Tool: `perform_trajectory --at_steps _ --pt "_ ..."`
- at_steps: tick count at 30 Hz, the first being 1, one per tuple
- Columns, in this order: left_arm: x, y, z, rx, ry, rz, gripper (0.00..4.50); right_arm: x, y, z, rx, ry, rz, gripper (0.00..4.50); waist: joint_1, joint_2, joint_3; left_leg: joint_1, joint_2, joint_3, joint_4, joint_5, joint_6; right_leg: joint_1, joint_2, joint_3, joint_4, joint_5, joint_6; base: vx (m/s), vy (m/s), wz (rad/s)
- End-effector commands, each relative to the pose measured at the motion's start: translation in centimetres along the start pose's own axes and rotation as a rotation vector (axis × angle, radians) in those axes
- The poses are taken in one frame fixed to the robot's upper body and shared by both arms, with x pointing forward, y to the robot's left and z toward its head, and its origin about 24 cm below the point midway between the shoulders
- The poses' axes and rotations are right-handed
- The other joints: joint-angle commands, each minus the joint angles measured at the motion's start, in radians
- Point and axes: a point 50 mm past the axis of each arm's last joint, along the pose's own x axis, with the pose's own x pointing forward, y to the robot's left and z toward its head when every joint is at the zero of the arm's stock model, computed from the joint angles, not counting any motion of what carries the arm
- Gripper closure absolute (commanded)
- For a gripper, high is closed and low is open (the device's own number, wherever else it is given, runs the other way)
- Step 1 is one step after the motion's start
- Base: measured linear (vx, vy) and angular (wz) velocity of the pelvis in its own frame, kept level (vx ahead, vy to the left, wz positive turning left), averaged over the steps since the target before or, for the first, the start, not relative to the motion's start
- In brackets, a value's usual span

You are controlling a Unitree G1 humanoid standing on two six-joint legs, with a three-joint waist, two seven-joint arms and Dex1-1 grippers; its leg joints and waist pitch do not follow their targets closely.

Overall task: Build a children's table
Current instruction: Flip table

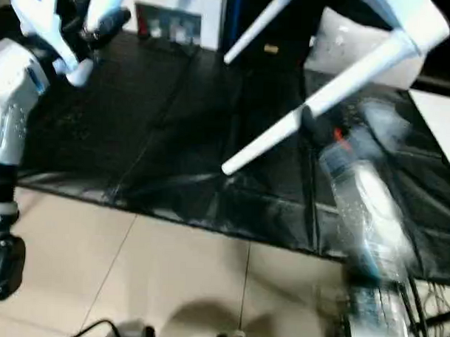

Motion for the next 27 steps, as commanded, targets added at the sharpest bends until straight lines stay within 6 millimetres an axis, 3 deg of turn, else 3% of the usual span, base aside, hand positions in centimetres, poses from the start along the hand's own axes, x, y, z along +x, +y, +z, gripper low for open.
perform_trajectory --at_steps 1,3,4,6,8,11,14,18,20,21,24,25,26,27 --pt "0.2 -1.2 -0.8 -0.074 0.0 -0.08 2.62 0.7 -0.7 0.0 -0.01 0.003 -0.019 0.0 -0.002 0.016 -0.078 0.035 0.078 -0.033 -0.075 -0.22 -0.013 0.041 -0.127 0.072 -0.089 -0.309 -0.152 0.0 0.0 0.0" --pt "0.0 -1.5 -1.1 -0.088 0.004 -0.099 2.66 1.4 -0.5 0.2 -0.016 -0.002 0.004 0.0 -0.002 0.014 -0.082 0.032 0.079 -0.032 -0.074 -0.201 -0.011 0.043 -0.126 0.07 -0.078 -0.26 -0.172 0.0 0.0 0.0" --pt "-0.2 -1.7 -1.7 -0.089 0.019 -0.108 2.67 2.0 0.2 1.0 0.017 -0.046 0.082 0.0 -0.003 0.003 -0.082 0.03 0.078 -0.029 -0.074 -0.189 0.002 0.046 -0.127 0.072 -0.075 -0.236 -0.179 0.0 0.0 0.0" --pt "-0.4 -1.8 -2.2 -0.099 0.033 -0.104 2.71 2.0 1.1 1.9 0.047 -0.1 0.18 0.0 0.002 0.005 -0.083 0.028 0.08 -0.027 -0.072 -0.166 0.023 0.049 -0.132 0.074 -0.073 -0.221 -0.179 0.0 0.0 0.0" --pt "-0.8 -2.0 -3.4 -0.11 0.062 -0.096 2.72 1.3 2.2 3.1 0.08 -0.158 0.33 0.0 0.005 0.001 -0.084 0.023 0.082 -0.027 -0.072 -0.135 0.052 0.054 -0.131 0.074 -0.069 -0.19 -0.173 0.0 0.0 0.0" --pt "-1.4 -2.6 -5.4 -0.106 0.106 -0.079 2.75 -0.3 3.1 3.7 0.047 -0.155 0.468 0.0 0.01 -0.003 -0.093 0.023 0.086 -0.025 -0.069 -0.042 0.101 0.047 -0.125 0.071 -0.049 -0.076 -0.182 0.0 0.0 0.0" --pt "-1.9 -2.7 -7.4 -0.072 0.157 -0.027 2.87 -2.2 4.0 3.8 0.017 -0.127 0.541 0.0 0.017 -0.003 -0.093 0.021 0.082 -0.024 -0.067 -0.035 0.123 0.045 -0.124 0.071 -0.054 -0.075 -0.168 0.0 0.0 0.0" --pt "-2.5 -2.3 -8.9 -0.05 0.187 0.037 2.9 -3.7 5.2 3.5 0.009 -0.104 0.591 0.0 0.018 0.001 -0.091 0.024 0.087 -0.028 -0.074 -0.095 0.095 0.041 -0.129 0.069 -0.067 -0.153 -0.149 0.0 0.0 0.0" --pt "-2.9 -1.8 -9.5 -0.047 0.2 0.084 2.91 -4.4 5.8 3.0 0.0 -0.08 0.602 0.0 0.02 0.009 -0.084 0.032 0.092 -0.03 -0.079 -0.15 0.056 0.034 -0.129 0.068 -0.077 -0.195 -0.152 0.0 0.0 0.0" --pt "-3.1 -1.5 -9.8 -0.041 0.206 0.1 2.91 -4.6 6.0 2.8 -0.007 -0.068 0.604 0.0 0.018 0.005 -0.084 0.032 0.092 -0.03 -0.08 -0.158 0.049 0.034 -0.129 0.069 -0.077 -0.194 -0.149 0.0 0.0 0.0" --pt "-3.6 -1.3 -10.3 -0.027 0.233 0.107 2.91 -4.7 5.9 1.8 -0.044 -0.033 0.567 0.0 0.014 0.004 -0.084 0.029 0.091 -0.034 -0.084 -0.176 0.023 0.038 -0.133 0.069 -0.073 -0.187 -0.151 0.0 0.0 0.0" --pt "-3.8 -1.2 -10.4 -0.013 0.247 0.116 2.91 -4.5 5.6 1.3 -0.064 -0.015 0.538 0.0 0.013 0.01 -0.083 0.029 0.089 -0.033 -0.084 -0.191 0.011 0.036 -0.134 0.07 -0.075 -0.198 -0.153 0.0 0.0 0.0" --pt "-3.9 -1.2 -10.5 -0.008 0.253 0.119 2.91 -4.4 5.4 1.2 -0.07 -0.009 0.519 0.0 0.012 0.008 -0.082 0.029 0.089 -0.033 -0.085 -0.199 0.007 0.036 -0.135 0.071 -0.077 -0.207 -0.153 0.0 0.0 0.0" --pt "-4.4 -1.1 -10.6 -0.018 0.262 0.128 2.91 -4.1 4.7 0.7 -0.097 0.006 0.459 0.0 0.012 0.013 -0.082 0.029 0.088 -0.034 -0.084 -0.213 -0.002 0.038 -0.137 0.072 -0.079 -0.219 -0.152 0.0 0.0 0.0"
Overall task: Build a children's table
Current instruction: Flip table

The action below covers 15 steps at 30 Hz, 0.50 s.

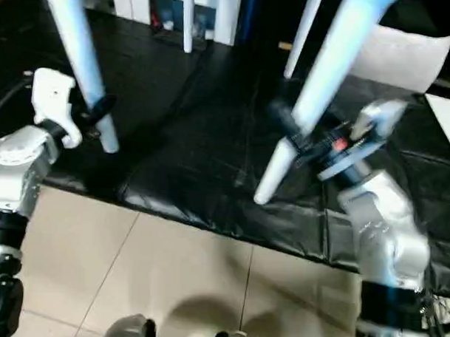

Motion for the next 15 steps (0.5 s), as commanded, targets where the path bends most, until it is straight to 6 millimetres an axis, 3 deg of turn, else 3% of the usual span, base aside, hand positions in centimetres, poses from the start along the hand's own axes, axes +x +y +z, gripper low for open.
perform_trajectory --at_steps 1,4,6,7,9,10,12,15 --pt "-0.3 -0.6 1.0 0.102 -0.028 -0.034 2.56 0.3 -0.6 -1.6 -0.027 0.078 -0.053 0.0 -0.005 0.038 -0.088 0.04 0.091 -0.046 -0.083 -0.221 -0.032 0.046 -0.13 0.073 -0.072 -0.225 -0.165 0.0 0.0 0.0" --pt "-1.6 0.0 0.0 0.066 -0.007 -0.006 2.35 -0.3 -1.6 -2.2 -0.09 0.139 -0.116 0.0 -0.012 0.031 -0.084 0.043 0.089 -0.044 -0.084 -0.262 -0.046 0.047 -0.124 0.075 -0.079 -0.251 -0.171 0.0 0.0 0.0" --pt "-2.9 0.8 -0.4 0.063 -0.046 0.042 2.1 -1.3 -1.8 -2.4 -0.122 0.171 -0.143 0.0 -0.011 0.033 -0.081 0.041 0.089 -0.044 -0.085 -0.264 -0.039 0.048 -0.124 0.076 -0.082 -0.254 -0.162 0.0 0.0 0.0" --pt "-4.3 1.4 -0.5 0.041 -0.126 0.086 2.03 -2.2 -1.5 -2.2 -0.104 0.162 -0.158 0.0 -0.015 0.025 -0.081 0.038 0.087 -0.043 -0.086 -0.251 -0.023 0.051 -0.121 0.076 -0.081 -0.244 -0.153 0.0 0.0 0.0" --pt "-5.8 1.8 -0.9 0.007 -0.168 0.113 1.94 -3.2 -1.0 -2.1 -0.065 0.143 -0.174 0.0 -0.016 0.027 -0.081 0.035 0.091 -0.045 -0.087 -0.242 -0.006 0.053 -0.124 0.077 -0.079 -0.232 -0.154 0.0 0.0 0.0" --pt "-6.6 1.9 -1.2 0.001 -0.183 0.119 1.94 -3.7 -0.6 -2.1 -0.046 0.136 -0.183 0.0 -0.022 0.018 -0.076 0.032 0.09 -0.043 -0.089 -0.248 0.007 0.053 -0.123 0.077 -0.083 -0.247 -0.15 0.0 0.0 0.0" --pt "-7.5 2.0 -1.4 -0.004 -0.205 0.134 1.94 -4.3 -0.2 -2.1 -0.03 0.132 -0.189 0.0 -0.025 0.016 -0.072 0.032 0.088 -0.042 -0.09 -0.253 0.019 0.05 -0.124 0.076 -0.088 -0.299 -0.134 0.0 0.0 0.0" --pt "-9.7 1.8 -2.3 -0.114 -0.254 0.142 1.94 -6.0 1.4 -2.3 0.011 0.129 -0.202 0.0 -0.031 0.014 -0.049 0.044 0.085 -0.042 -0.093 -0.341 0.007 0.032 -0.123 0.075 -0.114 -0.485 -0.094 0.0 0.0 0.0"
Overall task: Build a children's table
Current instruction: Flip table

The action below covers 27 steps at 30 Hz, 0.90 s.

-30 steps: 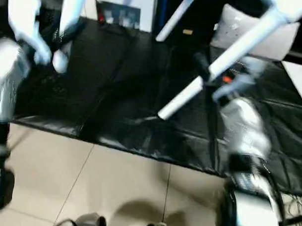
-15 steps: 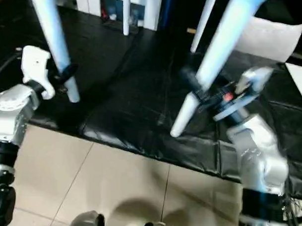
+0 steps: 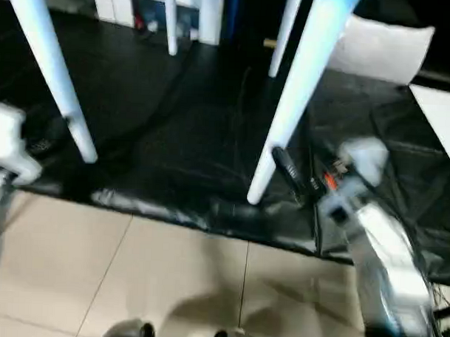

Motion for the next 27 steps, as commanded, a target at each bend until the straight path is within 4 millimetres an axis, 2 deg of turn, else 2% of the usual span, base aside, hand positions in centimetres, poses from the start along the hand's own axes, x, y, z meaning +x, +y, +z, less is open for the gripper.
perform_trajectory --at_steps 1,2,3,4,5,7,8,9,10,11,12,13,14,15,16,17,18,19,20,21,22,23,24,25,26,27 --pt "-1.3 -0.6 0.2 -0.093 -0.04 -0.059 1.94 -0.9 1.0 0.6 0.011 -0.015 0.017 0.0 -0.004 0.011 -0.047 0.038 0.085 -0.052 -0.084 -0.373 -0.005 0.025 -0.126 0.072 -0.122 -0.551 -0.08 0.0 0.0 0.0" --pt "-1.6 -1.0 0.1 -0.125 -0.036 -0.087 1.94 -1.1 1.3 0.6 0.015 -0.009 0.026 0.0 -0.006 0.01 -0.045 0.04 0.086 -0.055 -0.088 -0.401 -0.016 0.022 -0.123 0.07 -0.125 -0.586 -0.064 0.0 0.0 0.0" --pt "-1.7 -1.2 0.1 -0.137 -0.034 -0.102 1.94 -1.2 1.4 0.5 0.017 -0.004 0.035 0.0 -0.006 0.01 -0.045 0.04 0.086 -0.055 -0.088 -0.401 -0.016 0.022 -0.123 0.07 -0.125 -0.586 -0.064 0.0 0.0 0.0" --pt "-2.8 -3.8 0.3 -0.261 -0.006 -0.279 1.94 -1.7 2.6 0.2 0.047 0.065 0.15 0.0 -0.006 0.018 -0.045 0.047 0.088 -0.063 -0.09 -0.446 -0.036 0.024 -0.125 0.069 -0.124 -0.613 -0.053 0.0 0.0 0.0" --pt "-3.2 -5.0 0.4 -0.309 0.005 -0.355 1.94 -2.0 3.2 -0.1 0.062 0.099 0.205 0.0 -0.007 0.02 -0.038 0.044 0.089 -0.063 -0.095 -0.472 -0.043 0.022 -0.12 0.067 -0.132 -0.627 -0.044 0.0 0.0 0.0" --pt "-4.2 -7.4 0.2 -0.394 0.045 -0.488 1.94 -2.6 4.1 -0.7 0.052 0.18 0.317 0.0 -0.007 0.023 -0.03 0.064 0.084 -0.064 -0.091 -0.552 -0.06 0.015 -0.12 0.059 -0.152 -0.692 -0.027 0.0 0.0 0.0" --pt "-4.7 -8.5 -0.2 -0.417 0.079 -0.542 1.94 -2.7 4.2 -1.1 0.072 0.222 0.346 0.0 -0.011 0.03 -0.026 0.08 0.083 -0.068 -0.089 -0.612 -0.072 0.018 -0.116 0.039 -0.169 -0.741 -0.005 0.0 0.0 0.0" --pt "-5.0 -9.2 -0.4 -0.432 0.101 -0.578 1.94 -2.9 4.3 -1.4 0.089 0.25 0.363 0.0 -0.015 0.031 -0.02 0.084 0.086 -0.071 -0.094 -0.653 -0.079 0.019 -0.11 0.027 -0.175 -0.751 0.004 0.0 0.0 0.0" --pt "-5.6 -9.8 -0.9 -0.445 0.136 -0.623 1.94 -2.9 4.3 -1.8 0.091 0.265 0.374 0.0 -0.02 0.039 -0.024 0.088 0.093 -0.078 -0.104 -0.719 -0.095 0.033 -0.101 0.005 -0.174 -0.738 0.019 -0.026 0.051 -0.04" --pt "-6.0 -10.5 -1.3 -0.45 0.175 -0.674 1.94 -3.0 4.3 -2.1 0.09 0.283 0.386 0.0 -0.031 0.049 -0.012 0.059 0.116 -0.079 -0.158 -0.838 -0.121 0.061 -0.07 -0.018 -0.129 -0.648 0.012 -0.026 0.051 -0.04" --pt "-6.6 -11.0 -1.9 -0.444 0.222 -0.723 1.94 -3.1 4.4 -2.6 0.1 0.31 0.41 0.0 -0.023 0.049 -0.018 0.013 0.138 -0.075 -0.208 -0.896 -0.132 0.106 -0.049 -0.008 -0.014 -0.504 -0.01 -0.075 0.032 -0.01" --pt "-7.1 -11.4 -2.4 -0.444 0.264 -0.762 1.94 -3.2 4.6 -3.1 0.101 0.332 0.433 0.0 0.01 0.061 -0.006 -0.065 0.145 -0.045 -0.264 -0.989 -0.144 0.143 -0.025 -0.009 0.126 -0.367 -0.021 -0.085 -0.006 0.16" --pt "-7.8 -12.0 -3.2 -0.429 0.333 -0.819 1.94 -3.3 4.8 -3.9 0.096 0.384 0.483 0.0 0.024 0.006 -0.03 -0.007 0.078 0.024 -0.201 -0.753 -0.107 0.084 -0.035 0.085 0.116 -0.52 0.005 -0.085 -0.006 0.16" --pt "-8.1 -12.1 -3.6 -0.432 0.366 -0.842 1.94 -3.4 5.0 -4.2 0.1 0.406 0.509 0.0 0.023 -0.037 -0.039 0.058 0.052 -0.011 -0.071 -0.559 -0.122 0.019 -0.118 0.127 -0.019 -0.844 0.047 0.03 -0.1 0.11" --pt "-8.9 -12.6 -4.9 -0.424 0.451 -0.885 1.94 -3.4 5.1 -5.9 0.106 0.473 0.543 0.0 0.025 -0.021 -0.026 0.024 -0.011 -0.095 0.077 -0.096 -0.022 0.02 -0.194 0.201 -0.146 -1.016 0.056 0.049 -0.107 -0.09" --pt "-9.1 -12.7 -5.3 -0.423 0.473 -0.89 1.94 -3.4 5.2 -6.5 0.112 0.493 0.547 0.0 0.02 -0.007 -0.007 -0.004 0.0 -0.128 0.064 -0.021 -0.026 0.047 -0.195 0.183 -0.139 -0.946 -0.007 0.049 -0.107 -0.09" --pt "-9.2 -12.7 -5.4 -0.42 0.482 -0.891 1.94 -3.3 5.2 -6.8 0.114 0.503 0.546 0.0 0.023 -0.001 -0.007 0.002 0.013 -0.132 0.037 -0.056 -0.055 0.048 -0.173 0.147 -0.125 -0.886 -0.04 0.0 0.0 0.0" --pt "-9.5 -12.7 -6.2 -0.424 0.524 -0.884 1.94 -3.2 5.2 -7.8 0.124 0.522 0.539 0.0 0.024 0.012 -0.009 0.04 0.028 -0.131 0.012 -0.17 -0.074 0.025 -0.142 0.12 -0.12 -0.847 -0.071 0.0 0.0 0.0" --pt "-9.9 -12.9 -7.1 -0.444 0.568 -0.876 1.94 -3.2 5.2 -9.0 0.148 0.553 0.533 0.0 -0.002 0.024 -0.019 0.035 0.074 -0.144 -0.073 -0.489 -0.089 0.04 -0.09 0.097 -0.054 -0.58 -0.147 0.0 0.0 0.0" --pt "-10.4 -13.0 -8.1 -0.482 0.618 -0.846 1.94 -3.3 5.4 -10.2 0.171 0.577 0.535 0.0 0.0 0.034 -0.024 0.03 0.078 -0.146 -0.089 -0.514 -0.084 0.048 -0.092 0.098 -0.045 -0.488 -0.165 0.0 0.0 0.0" --pt "-10.4 -13.0 -8.1 -0.482 0.618 -0.846 1.94 -3.3 5.4 -10.2 0.171 0.577 0.535 0.0 -0.009 0.035 -0.036 0.025 0.081 -0.144 -0.102 -0.466 -0.061 0.066 -0.104 0.096 -0.042 -0.326 -0.191 0.0 0.0 0.0" --pt "-11.2 -12.9 -9.7 -0.464 0.702 -0.805 1.94 -3.4 5.7 -12.0 0.176 0.62 0.515 0.0 -0.013 0.025 -0.03 0.016 0.08 -0.141 -0.109 -0.42 -0.039 0.073 -0.106 0.094 -0.044 -0.269 -0.194 0.0 0.0 0.0" --pt "-11.7 -12.8 -10.7 -0.454 0.755 -0.765 1.94 -3.4 5.9 -12.8 0.209 0.628 0.487 0.0 -0.028 0.003 -0.016 0.004 0.077 -0.131 -0.115 -0.363 -0.002 0.072 -0.11 0.091 -0.053 -0.248 -0.198 0.024 0.058 -0.14" --pt "-12.0 -12.7 -11.4 -0.445 0.788 -0.741 1.94 -3.4 6.1 -13.3 0.234 0.632 0.467 0.0 -0.028 0.014 -0.022 0.001 0.071 -0.129 -0.112 -0.351 0.005 0.078 -0.119 0.091 -0.054 -0.271 -0.201 0.0 0.0 0.0" --pt "-12.5 -12.4 -13.4 -0.409 0.864 -0.629 1.94 -3.8 5.9 -15.2 0.266 0.703 0.372 0.0 -0.036 -0.008 -0.011 0.006 0.071 -0.121 -0.109 -0.346 0.005 0.072 -0.135 0.101 -0.074 -0.359 -0.191 0.0 0.0 0.0" --pt "-12.7 -12.3 -14.0 -0.415 0.89 -0.58 1.94 -4.1 5.8 -15.8 0.262 0.731 0.342 0.0 -0.036 0.0 -0.016 0.012 0.068 -0.117 -0.105 -0.327 0.0 0.07 -0.134 0.101 -0.075 -0.365 -0.188 0.0 0.0 0.0"
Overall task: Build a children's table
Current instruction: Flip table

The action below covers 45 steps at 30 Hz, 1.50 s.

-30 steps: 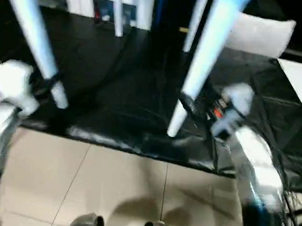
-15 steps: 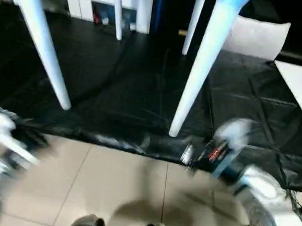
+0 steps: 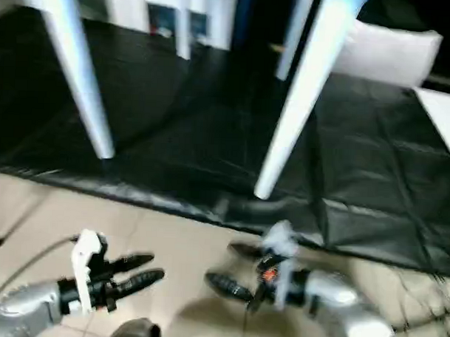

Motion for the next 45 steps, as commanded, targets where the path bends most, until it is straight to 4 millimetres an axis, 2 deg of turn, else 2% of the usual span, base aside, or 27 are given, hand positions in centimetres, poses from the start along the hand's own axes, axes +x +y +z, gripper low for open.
perform_trajectory --at_steps 1,2,3,4,5,6,7,8,9,10,11,12,13,14,15,17,21,22,23,25,28,29,30,31,34,41,45 --pt "0.5 1.0 -2.3 -0.078 0.068 0.145 1.94 -0.1 -1.4 -2.2 0.032 0.1 -0.132 0.0 -0.006 0.013 -0.03 0.011 0.11 -0.051 -0.104 -0.284 -0.004 0.005 -0.13 0.069 -0.106 -0.236 -0.208 0.0 0.0 0.0" --pt "0.9 1.6 -3.1 -0.113 0.081 0.214 1.94 0.2 -1.6 -3.8 0.066 0.149 -0.145 0.0 -0.004 0.023 -0.028 0.009 0.112 -0.055 -0.107 -0.287 -0.014 0.008 -0.129 0.066 -0.104 -0.212 -0.211 0.0 0.0 0.0" --pt "1.1 1.8 -3.6 -0.14 0.087 0.231 1.94 0.4 -1.7 -4.8 0.075 0.177 -0.169 0.0 -0.008 0.027 -0.036 0.013 0.116 -0.053 -0.105 -0.278 -0.014 0.008 -0.124 0.066 -0.095 -0.117 -0.225 0.0 0.0 0.0" --pt "1.3 1.8 -3.9 -0.158 0.091 0.238 1.94 0.6 -1.9 -5.4 0.077 0.194 -0.186 0.0 -0.011 0.022 -0.034 0.012 0.116 -0.052 -0.107 -0.269 -0.01 0.008 -0.125 0.066 -0.095 -0.076 -0.232 0.063 0.024 -0.03" --pt "1.6 2.2 -4.9 -0.2 0.127 0.31 1.94 1.1 -2.1 -6.7 0.135 0.212 -0.224 0.0 -0.008 0.041 -0.048 0.013 0.12 -0.052 -0.101 -0.209 0.012 0.018 -0.127 0.064 -0.078 0.077 -0.258 0.063 0.024 -0.03" --pt "1.8 2.3 -5.3 -0.225 0.138 0.342 1.94 1.3 -2.3 -7.2 0.145 0.22 -0.267 0.0 -0.016 0.028 -0.052 0.014 0.117 -0.047 -0.097 -0.167 0.034 0.018 -0.124 0.063 -0.077 0.153 -0.269 0.063 0.016 -0.03" --pt "1.8 2.4 -5.4 -0.228 0.139 0.346 1.94 1.3 -2.4 -7.3 0.147 0.222 -0.274 0.0 -0.016 0.029 -0.048 0.012 0.118 -0.047 -0.097 -0.133 0.064 0.02 -0.126 0.062 -0.072 0.218 -0.289 0.0 0.0 0.0" --pt "1.9 2.6 -5.8 -0.253 0.158 0.398 1.94 1.5 -2.7 -7.6 0.149 0.231 -0.327 0.0 -0.013 0.029 -0.048 0.012 0.121 -0.046 -0.096 -0.125 0.076 0.022 -0.131 0.061 -0.071 0.237 -0.292 0.0 0.0 0.0" --pt "2.0 2.8 -6.1 -0.261 0.161 0.44 1.94 1.6 -3.2 -7.8 0.16 0.23 -0.381 0.0 -0.013 0.02 -0.049 0.012 0.121 -0.041 -0.091 -0.105 0.105 0.026 -0.135 0.062 -0.069 0.265 -0.305 0.0 0.0 0.0" --pt "2.1 2.9 -6.2 -0.266 0.163 0.461 1.94 1.6 -3.4 -7.8 0.165 0.229 -0.408 0.0 -0.012 0.024 -0.047 0.007 0.122 -0.04 -0.09 -0.092 0.117 0.028 -0.139 0.063 -0.067 0.273 -0.306 0.0 0.0 0.0" --pt "2.2 3.3 -6.6 -0.301 0.179 0.568 1.94 1.3 -4.7 -8.1 0.158 0.26 -0.602 0.0 -0.016 0.036 -0.047 0.014 0.121 -0.032 -0.089 -0.112 0.112 0.022 -0.135 0.066 -0.071 0.224 -0.313 0.0 0.0 0.0" --pt "2.3 3.6 -6.9 -0.303 0.205 0.63 1.94 1.0 -5.3 -8.5 0.195 0.279 -0.721 0.0 -0.015 0.033 -0.047 0.013 0.121 -0.033 -0.092 -0.118 0.106 0.024 -0.135 0.066 -0.073 0.202 -0.31 0.0 0.0 0.0" --pt "2.5 3.5 -7.1 -0.302 0.223 0.648 1.94 0.9 -5.4 -9.0 0.216 0.298 -0.779 0.0 -0.014 0.044 -0.043 0.022 0.123 -0.029 -0.094 -0.168 0.082 0.015 -0.132 0.07 -0.078 0.132 -0.307 0.0 0.0 0.0" --pt "2.6 3.4 -7.2 -0.29 0.241 0.646 1.94 0.9 -5.2 -9.8 0.247 0.348 -0.796 0.0 -0.013 0.041 -0.042 0.021 0.124 -0.028 -0.094 -0.187 0.074 0.017 -0.134 0.072 -0.08 0.104 -0.305 0.0 0.0 0.0" --pt "2.8 3.3 -7.3 -0.283 0.251 0.643 1.94 0.9 -5.0 -10.3 0.262 0.383 -0.806 0.0 -0.012 0.045 -0.037 0.019 0.125 -0.026 -0.097 -0.207 0.063 0.017 -0.134 0.074 -0.084 0.061 -0.298 0.0 0.0 0.0" --pt "3.3 3.0 -7.5 -0.309 0.266 0.638 1.94 1.0 -4.2 -11.7 0.259 0.504 -0.833 0.0 -0.01 0.047 -0.036 0.018 0.127 -0.022 -0.099 -0.227 0.046 0.013 -0.136 0.078 -0.09 0.001 -0.29 0.0 0.0 0.0" --pt "3.2 2.9 -8.0 -0.342 0.313 0.666 1.94 1.0 -3.7 -12.5 0.281 0.545 -0.851 0.0 -0.014 0.045 -0.034 0.016 0.131 -0.02 -0.104 -0.239 0.036 0.011 -0.134 0.078 -0.088 -0.009 -0.282 0.0 0.0 0.0" --pt "3.2 2.8 -8.2 -0.339 0.331 0.674 1.94 1.1 -3.5 -12.8 0.278 0.56 -0.841 0.0 -0.016 0.046 -0.032 0.012 0.131 -0.022 -0.109 -0.246 0.035 0.012 -0.132 0.077 -0.09 -0.025 -0.269 0.0 0.0 0.0" --pt "3.1 2.8 -8.6 -0.327 0.363 0.679 1.94 1.1 -3.1 -13.2 0.302 0.592 -0.833 0.0 -0.016 0.051 -0.031 0.018 0.132 -0.02 -0.109 -0.261 0.03 0.005 -0.131 0.08 -0.094 -0.038 -0.262 0.0 0.0 0.0" --pt "3.1 2.7 -8.9 -0.305 0.394 0.68 1.94 1.2 -2.7 -13.7 0.331 0.623 -0.828 0.0 -0.015 0.052 -0.03 0.019 0.132 -0.019 -0.11 -0.272 0.021 0.003 -0.133 0.084 -0.096 -0.044 -0.26 0.0 0.0 0.0" --pt "3.3 2.4 -9.1 -0.297 0.395 0.673 1.94 1.4 -2.3 -14.0 0.396 0.634 -0.838 0.0 -0.011 0.057 -0.031 0.02 0.135 -0.019 -0.111 -0.258 0.022 0.002 -0.136 0.085 -0.093 -0.011 -0.265 0.0 0.0 0.0" --pt "3.5 2.3 -9.1 -0.291 0.394 0.665 1.94 1.5 -2.2 -14.0 0.407 0.631 -0.835 0.0 -0.012 0.055 -0.032 0.019 0.136 -0.017 -0.111 -0.255 0.025 0.003 -0.136 0.085 -0.092 0.005 -0.269 0.0 0.0 0.0" --pt "3.6 2.2 -9.0 -0.287 0.395 0.661 1.94 1.6 -2.2 -14.0 0.407 0.632 -0.83 0.0 -0.01 0.061 -0.032 0.019 0.135 -0.018 -0.111 -0.252 0.024 0.002 -0.136 0.084 -0.09 0.014 -0.27 0.0 0.0 0.0" --pt "3.6 2.2 -9.0 -0.287 0.395 0.661 1.94 1.6 -2.2 -14.0 0.407 0.632 -0.83 0.0 -0.011 0.056 -0.032 0.019 0.136 -0.017 -0.112 -0.251 0.03 0.003 -0.135 0.084 -0.09 0.027 -0.27 0.0 0.0 0.0" --pt "3.6 2.2 -9.0 -0.287 0.395 0.661 1.94 1.6 -2.2 -14.0 0.407 0.632 -0.83 0.0 -0.01 0.056 -0.031 0.019 0.136 -0.015 -0.112 -0.253 0.04 0.002 -0.138 0.085 -0.092 0.02 -0.272 0.0 0.0 0.0" --pt "3.6 2.2 -9.0 -0.287 0.395 0.661 1.94 1.6 -2.2 -14.0 0.407 0.632 -0.83 0.0 -0.01 0.058 -0.026 0.021 0.139 -0.016 -0.119 -0.302 0.013 -0.005 -0.137 0.087 -0.101 -0.062 -0.263 0.0 0.0 0.0" --pt "3.6 2.2 -9.0 -0.287 0.395 0.661 1.94 1.6 -2.2 -14.0 0.407 0.632 -0.83 0.0 -0.011 0.058 -0.027 0.02 0.139 -0.015 -0.121 -0.284 0.017 -0.005 -0.137 0.088 -0.099 -0.034 -0.261 0.0 0.0 0.0"
